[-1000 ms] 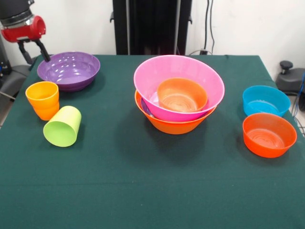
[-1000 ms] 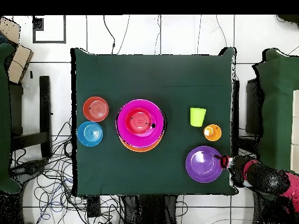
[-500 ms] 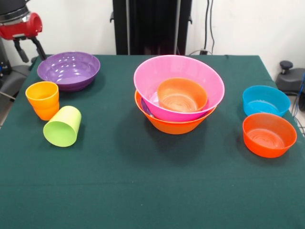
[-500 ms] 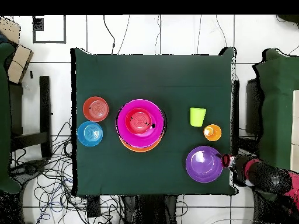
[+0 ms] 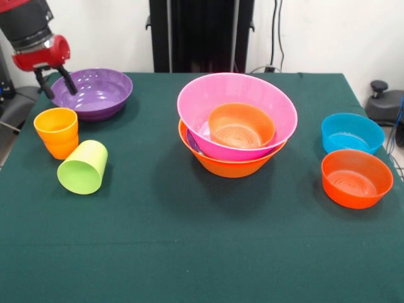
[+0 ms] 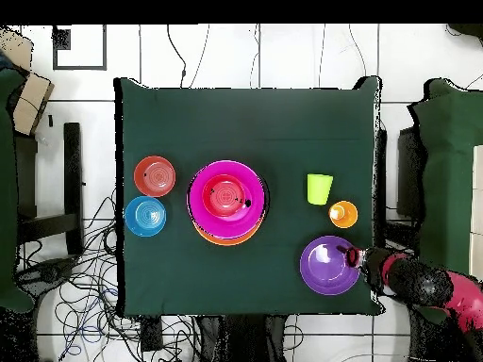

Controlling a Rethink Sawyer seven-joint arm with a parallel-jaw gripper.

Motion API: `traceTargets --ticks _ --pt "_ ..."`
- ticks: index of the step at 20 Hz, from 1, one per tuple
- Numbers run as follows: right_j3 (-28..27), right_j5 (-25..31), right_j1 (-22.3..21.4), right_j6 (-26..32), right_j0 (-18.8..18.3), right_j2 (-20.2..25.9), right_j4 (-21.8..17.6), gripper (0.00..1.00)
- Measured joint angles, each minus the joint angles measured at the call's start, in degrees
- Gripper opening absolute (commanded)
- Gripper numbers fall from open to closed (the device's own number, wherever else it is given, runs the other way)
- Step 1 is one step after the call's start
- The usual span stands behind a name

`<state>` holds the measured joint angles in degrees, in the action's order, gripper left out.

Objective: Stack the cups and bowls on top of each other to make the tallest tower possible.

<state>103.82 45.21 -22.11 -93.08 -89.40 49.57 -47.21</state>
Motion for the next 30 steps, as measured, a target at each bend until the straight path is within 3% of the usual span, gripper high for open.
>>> traceTargets --ticks 8,16,23,26,30 --pt "-1.14 -0.07 5.61 3.19 -2.12 0.07 -1.87 1.00" --pt "-1.12 -0.08 5.51 4.37 -2.44 0.15 -1.92 1.00" --pt "-0.38 -0.08 1.45 4.37 -1.98 0.48 -1.57 1.00" --pt "0.53 -0.07 -2.30 4.37 -0.28 0.48 -0.36 1.00" --pt "0.81 0.01 -7.85 4.36 4.84 0.51 1.69 1.00"
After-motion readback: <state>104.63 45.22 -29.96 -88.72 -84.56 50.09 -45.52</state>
